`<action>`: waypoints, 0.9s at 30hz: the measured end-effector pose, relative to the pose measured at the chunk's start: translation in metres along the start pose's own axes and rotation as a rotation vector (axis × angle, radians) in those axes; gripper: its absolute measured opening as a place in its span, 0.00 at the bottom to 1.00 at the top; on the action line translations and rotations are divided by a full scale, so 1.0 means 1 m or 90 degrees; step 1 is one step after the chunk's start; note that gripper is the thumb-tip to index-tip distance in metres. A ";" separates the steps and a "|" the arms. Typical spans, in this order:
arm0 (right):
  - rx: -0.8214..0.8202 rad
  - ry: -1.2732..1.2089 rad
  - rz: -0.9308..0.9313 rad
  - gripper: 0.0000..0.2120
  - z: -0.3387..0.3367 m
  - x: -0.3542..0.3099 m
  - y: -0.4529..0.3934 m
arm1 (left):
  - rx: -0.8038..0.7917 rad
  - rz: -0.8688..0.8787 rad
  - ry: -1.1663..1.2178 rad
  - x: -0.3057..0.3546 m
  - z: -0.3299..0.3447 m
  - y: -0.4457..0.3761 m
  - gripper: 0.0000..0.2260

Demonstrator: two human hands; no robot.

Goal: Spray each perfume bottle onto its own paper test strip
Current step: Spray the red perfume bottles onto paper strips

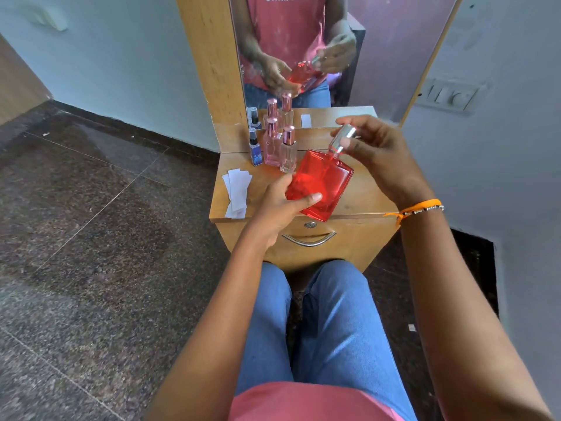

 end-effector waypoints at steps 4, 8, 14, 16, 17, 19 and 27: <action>-0.045 -0.027 0.033 0.15 0.004 0.002 0.004 | -0.013 -0.001 -0.008 -0.001 0.000 0.001 0.16; -0.069 0.018 0.039 0.15 0.004 -0.004 0.008 | -0.018 0.004 -0.023 -0.001 0.001 0.002 0.15; -0.031 0.007 0.056 0.13 0.001 -0.004 0.009 | -0.016 0.025 -0.003 0.005 0.005 0.003 0.16; -0.007 -0.003 0.056 0.12 0.002 0.000 0.010 | -0.021 0.018 0.037 0.002 0.009 0.003 0.14; -0.001 -0.003 0.054 0.12 0.003 0.000 0.011 | -0.024 0.017 0.050 0.000 0.011 0.003 0.13; 0.005 -0.003 0.062 0.12 0.004 -0.001 0.011 | -0.016 0.025 0.057 -0.002 0.012 0.003 0.12; 0.165 0.457 0.041 0.13 0.003 -0.014 -0.001 | 0.171 0.093 0.012 0.008 0.020 0.008 0.15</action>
Point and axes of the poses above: each hand's wrist, its own y-axis away from the middle knuckle, its own z-axis out of the palm, x = y × z, the point moved 7 cm from there along -y, towards the middle knuckle, and after that the axes turned 9 degrees about -z, right-handed, at the moved point
